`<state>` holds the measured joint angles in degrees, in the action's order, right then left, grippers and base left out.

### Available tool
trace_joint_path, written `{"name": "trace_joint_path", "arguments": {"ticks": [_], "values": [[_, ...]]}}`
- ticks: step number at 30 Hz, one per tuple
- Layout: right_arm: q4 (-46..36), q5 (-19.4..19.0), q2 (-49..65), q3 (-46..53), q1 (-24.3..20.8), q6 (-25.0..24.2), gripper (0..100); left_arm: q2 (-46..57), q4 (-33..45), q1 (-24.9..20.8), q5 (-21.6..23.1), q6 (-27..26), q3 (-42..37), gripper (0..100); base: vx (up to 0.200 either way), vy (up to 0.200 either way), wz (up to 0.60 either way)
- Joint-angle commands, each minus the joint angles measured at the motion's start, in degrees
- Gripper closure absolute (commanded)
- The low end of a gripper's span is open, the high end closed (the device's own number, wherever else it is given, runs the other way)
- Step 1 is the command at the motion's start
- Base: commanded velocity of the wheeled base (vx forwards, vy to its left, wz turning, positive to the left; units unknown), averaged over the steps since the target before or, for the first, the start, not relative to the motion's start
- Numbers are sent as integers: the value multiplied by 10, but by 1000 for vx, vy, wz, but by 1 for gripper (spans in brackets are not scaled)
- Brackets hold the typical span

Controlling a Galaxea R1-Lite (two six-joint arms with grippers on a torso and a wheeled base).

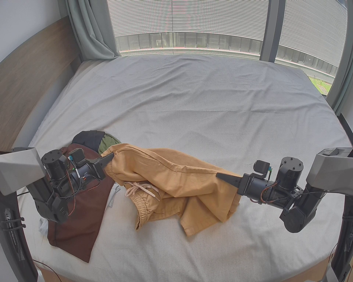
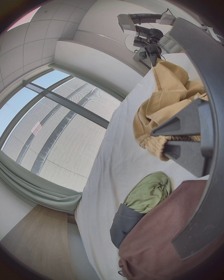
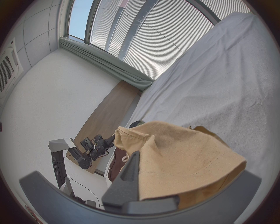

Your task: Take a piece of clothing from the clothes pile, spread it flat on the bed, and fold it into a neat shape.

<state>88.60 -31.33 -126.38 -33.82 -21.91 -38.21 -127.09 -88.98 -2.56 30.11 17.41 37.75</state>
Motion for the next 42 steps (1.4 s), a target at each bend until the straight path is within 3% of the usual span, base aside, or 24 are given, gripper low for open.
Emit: {"name": "trace_joint_path", "arguments": {"ticks": [1,8,42], "values": [[-1,-1,25,-5,13,1,100,18,-1,3,0,5,5,100,0,0,0],[-1,-2,52,-2,16,1,100,43,-1,1,1,28,4,100,0,0,0],[-1,0,90,-6,34,3,100,74,-1,-1,4,29,9,100,0,0,0]]}}
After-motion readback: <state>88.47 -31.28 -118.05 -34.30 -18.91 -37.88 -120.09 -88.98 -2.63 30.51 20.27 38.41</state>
